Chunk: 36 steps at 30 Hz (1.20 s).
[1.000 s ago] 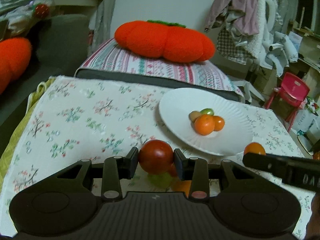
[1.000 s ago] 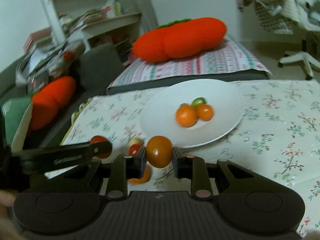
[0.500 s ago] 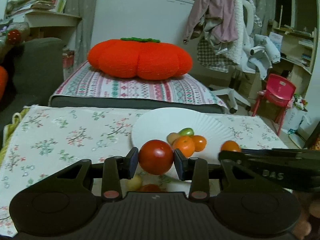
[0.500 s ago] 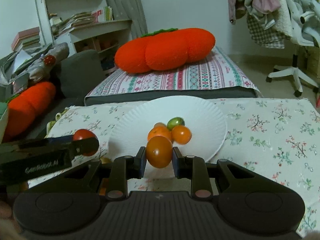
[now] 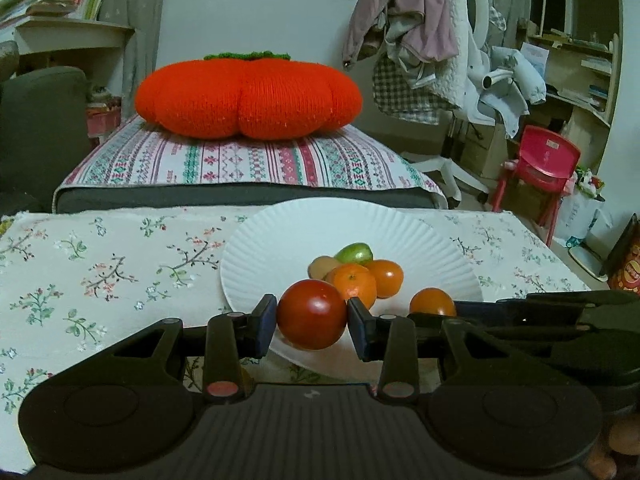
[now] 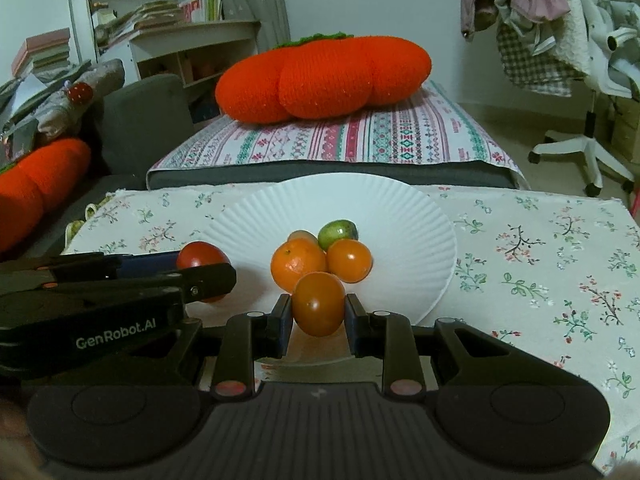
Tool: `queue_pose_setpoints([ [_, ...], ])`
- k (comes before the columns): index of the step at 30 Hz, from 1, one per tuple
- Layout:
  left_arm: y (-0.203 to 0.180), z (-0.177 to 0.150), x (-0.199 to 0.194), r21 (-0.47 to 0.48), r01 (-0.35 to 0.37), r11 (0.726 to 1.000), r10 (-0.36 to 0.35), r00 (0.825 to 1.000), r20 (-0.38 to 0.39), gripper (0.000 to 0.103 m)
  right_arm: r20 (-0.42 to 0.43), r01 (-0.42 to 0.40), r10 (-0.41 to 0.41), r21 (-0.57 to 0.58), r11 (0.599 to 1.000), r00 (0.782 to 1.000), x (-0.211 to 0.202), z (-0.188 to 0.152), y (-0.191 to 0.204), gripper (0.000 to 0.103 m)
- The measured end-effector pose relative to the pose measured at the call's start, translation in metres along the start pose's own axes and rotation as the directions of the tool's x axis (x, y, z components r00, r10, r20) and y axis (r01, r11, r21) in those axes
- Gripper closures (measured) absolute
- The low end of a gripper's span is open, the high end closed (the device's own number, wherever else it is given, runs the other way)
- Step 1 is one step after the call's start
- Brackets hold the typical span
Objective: Organize fruits
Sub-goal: 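Carry the red tomato onto the plate with the left tool while the right tool releases its tomato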
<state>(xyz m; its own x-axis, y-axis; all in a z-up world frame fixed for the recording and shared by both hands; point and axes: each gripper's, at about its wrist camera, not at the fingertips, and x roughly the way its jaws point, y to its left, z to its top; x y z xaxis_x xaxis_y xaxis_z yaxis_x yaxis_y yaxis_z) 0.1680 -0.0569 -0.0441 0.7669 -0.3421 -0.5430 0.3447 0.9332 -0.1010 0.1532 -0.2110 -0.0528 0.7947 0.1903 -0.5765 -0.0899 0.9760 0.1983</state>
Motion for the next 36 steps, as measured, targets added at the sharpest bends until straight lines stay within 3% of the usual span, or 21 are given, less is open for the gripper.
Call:
queue_pose_setpoints([
  [6,0.001,-0.001,-0.004,-0.002,0.004,1.0,-0.004,1.0,0.004,0.082,-0.002,0.012,-0.012,0.006,1.0,1.0,0.001,0.0,-0.003,0.077],
  [9,0.003,0.0,-0.006,-0.013,0.005,1.0,-0.005,1.0,0.006,0.074,0.003,0.023,-0.023,0.013,1.0,1.0,-0.001,0.001,-0.004,0.076],
  [14,0.008,0.004,-0.01,-0.039,0.002,0.999,-0.002,1.0,0.009,0.074,0.022,0.04,-0.041,0.062,0.997,0.999,-0.009,0.005,-0.014,0.07],
  [18,0.015,0.007,-0.014,-0.074,-0.009,0.997,0.009,1.0,-0.001,0.074,0.025,0.051,-0.054,0.095,0.994,0.998,-0.013,0.006,-0.018,0.059],
  [31,0.034,0.005,-0.034,-0.124,-0.123,0.985,0.114,0.99,-0.081,0.069,0.036,0.034,-0.036,0.061,0.998,0.999,-0.027,0.006,-0.004,0.034],
  [36,0.048,0.0,-0.046,-0.156,-0.17,0.973,0.153,0.981,-0.116,0.067,0.045,-0.001,0.0,0.032,0.999,0.999,-0.035,0.004,0.006,0.031],
])
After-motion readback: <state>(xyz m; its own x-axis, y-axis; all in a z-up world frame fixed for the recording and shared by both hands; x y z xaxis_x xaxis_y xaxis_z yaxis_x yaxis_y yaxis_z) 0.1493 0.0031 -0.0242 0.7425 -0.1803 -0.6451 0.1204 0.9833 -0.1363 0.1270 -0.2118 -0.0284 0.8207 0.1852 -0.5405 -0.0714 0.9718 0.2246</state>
